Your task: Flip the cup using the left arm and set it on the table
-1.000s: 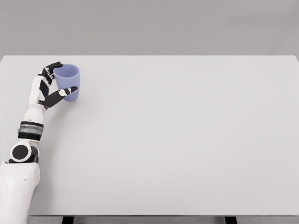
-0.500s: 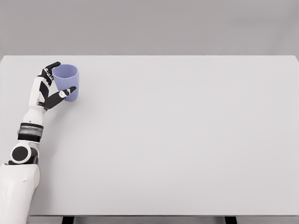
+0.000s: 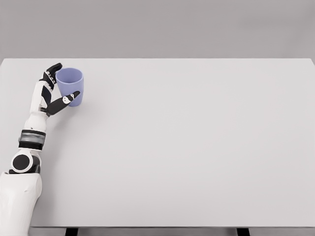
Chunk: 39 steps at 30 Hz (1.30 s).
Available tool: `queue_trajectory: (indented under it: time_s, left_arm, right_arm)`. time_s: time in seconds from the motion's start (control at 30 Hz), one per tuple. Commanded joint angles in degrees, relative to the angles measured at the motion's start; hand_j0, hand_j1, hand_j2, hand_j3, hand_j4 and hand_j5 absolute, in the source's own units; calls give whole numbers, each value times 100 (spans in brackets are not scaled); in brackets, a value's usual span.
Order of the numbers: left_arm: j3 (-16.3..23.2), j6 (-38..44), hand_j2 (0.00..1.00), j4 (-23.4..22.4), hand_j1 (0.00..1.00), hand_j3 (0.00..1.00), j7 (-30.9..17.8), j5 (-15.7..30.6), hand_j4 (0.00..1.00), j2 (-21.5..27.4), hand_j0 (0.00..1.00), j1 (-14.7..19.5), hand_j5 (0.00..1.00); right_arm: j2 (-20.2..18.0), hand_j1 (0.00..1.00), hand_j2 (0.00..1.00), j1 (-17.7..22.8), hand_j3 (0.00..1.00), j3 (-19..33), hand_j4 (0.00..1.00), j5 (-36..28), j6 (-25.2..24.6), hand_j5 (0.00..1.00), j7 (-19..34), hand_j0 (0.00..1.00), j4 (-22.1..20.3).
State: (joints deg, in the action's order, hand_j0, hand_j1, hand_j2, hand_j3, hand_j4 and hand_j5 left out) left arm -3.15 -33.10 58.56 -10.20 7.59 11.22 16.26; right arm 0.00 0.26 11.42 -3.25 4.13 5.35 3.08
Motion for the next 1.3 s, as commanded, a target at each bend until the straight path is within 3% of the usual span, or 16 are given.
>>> queue_trajectory:
  time_s: [0.0,0.5,1.27]
  left_arm:
    - [-1,-4,87,6,87,87,0,23,87,3,87,0,87]
    - [-1,-21,99,41,99,99,0,23,99,11,99,-44,99]
    - [-28,-144,100,59,100,100,0,23,100,82,100,-132,100]
  right_arm:
    - [0,100,100,0,100,1,100,0,0,100,1,100,0]
    - [0,100,100,0,100,1,100,0,0,100,1,100,0]
    - [0,100,100,0,100,1,100,0,0,100,1,100,0]
